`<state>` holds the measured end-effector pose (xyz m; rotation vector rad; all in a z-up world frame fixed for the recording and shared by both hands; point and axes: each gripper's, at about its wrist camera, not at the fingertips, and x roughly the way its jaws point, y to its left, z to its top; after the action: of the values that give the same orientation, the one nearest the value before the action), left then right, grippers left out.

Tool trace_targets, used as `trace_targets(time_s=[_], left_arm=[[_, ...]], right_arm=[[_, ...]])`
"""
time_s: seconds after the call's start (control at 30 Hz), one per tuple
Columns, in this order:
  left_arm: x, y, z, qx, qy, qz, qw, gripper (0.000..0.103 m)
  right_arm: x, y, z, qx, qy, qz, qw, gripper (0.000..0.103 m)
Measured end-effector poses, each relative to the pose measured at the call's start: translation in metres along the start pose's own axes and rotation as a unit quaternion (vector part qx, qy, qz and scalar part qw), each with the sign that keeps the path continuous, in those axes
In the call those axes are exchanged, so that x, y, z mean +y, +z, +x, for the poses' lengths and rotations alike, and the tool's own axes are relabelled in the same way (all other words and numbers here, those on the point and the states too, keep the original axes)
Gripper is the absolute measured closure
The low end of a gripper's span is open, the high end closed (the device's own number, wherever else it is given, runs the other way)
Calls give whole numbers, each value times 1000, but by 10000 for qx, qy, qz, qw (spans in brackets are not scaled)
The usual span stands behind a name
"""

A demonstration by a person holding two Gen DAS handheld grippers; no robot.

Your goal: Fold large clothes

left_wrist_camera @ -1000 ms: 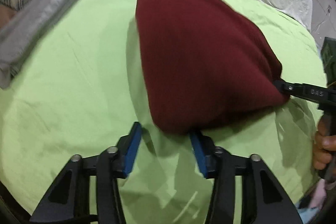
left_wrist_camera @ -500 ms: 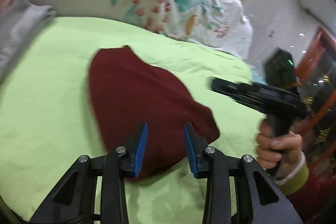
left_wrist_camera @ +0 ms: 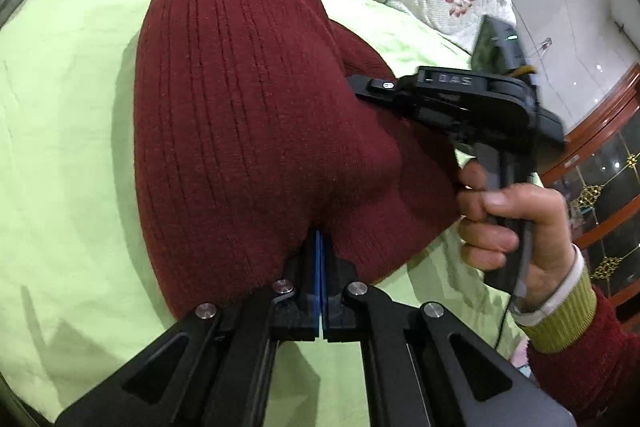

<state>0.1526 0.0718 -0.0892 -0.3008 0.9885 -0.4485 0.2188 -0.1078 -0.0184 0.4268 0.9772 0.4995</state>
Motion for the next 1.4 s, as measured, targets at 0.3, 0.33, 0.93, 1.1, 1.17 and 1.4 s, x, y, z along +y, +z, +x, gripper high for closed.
trace_targets(time_s=[0.3, 0.33, 0.93, 1.1, 1.17, 1.4], left_arm=[[-7, 1, -15, -177, 124, 7, 9998, 102], [-6, -3, -17, -166, 162, 28, 9997, 102], [7, 6, -51, -432, 1040, -175, 9935, 61], [4, 11, -41, -290, 1470, 80, 9887, 58], [2, 10, -46, -307, 1536, 55, 9876, 58], [-26, 2, -69, -580, 1951, 213, 9788, 59]], right_arm=[[4, -63, -40, -87, -914, -566, 9942, 100], [-9, -66, -32, 52, -975, -445, 9942, 102], [-15, -70, -47, -158, -578, -60, 9982, 100], [-23, -69, -43, -92, -554, 136, 9983, 100], [-17, -69, -49, -141, -580, 71, 9982, 100], [15, -71, -75, -347, -604, -367, 9969, 98]])
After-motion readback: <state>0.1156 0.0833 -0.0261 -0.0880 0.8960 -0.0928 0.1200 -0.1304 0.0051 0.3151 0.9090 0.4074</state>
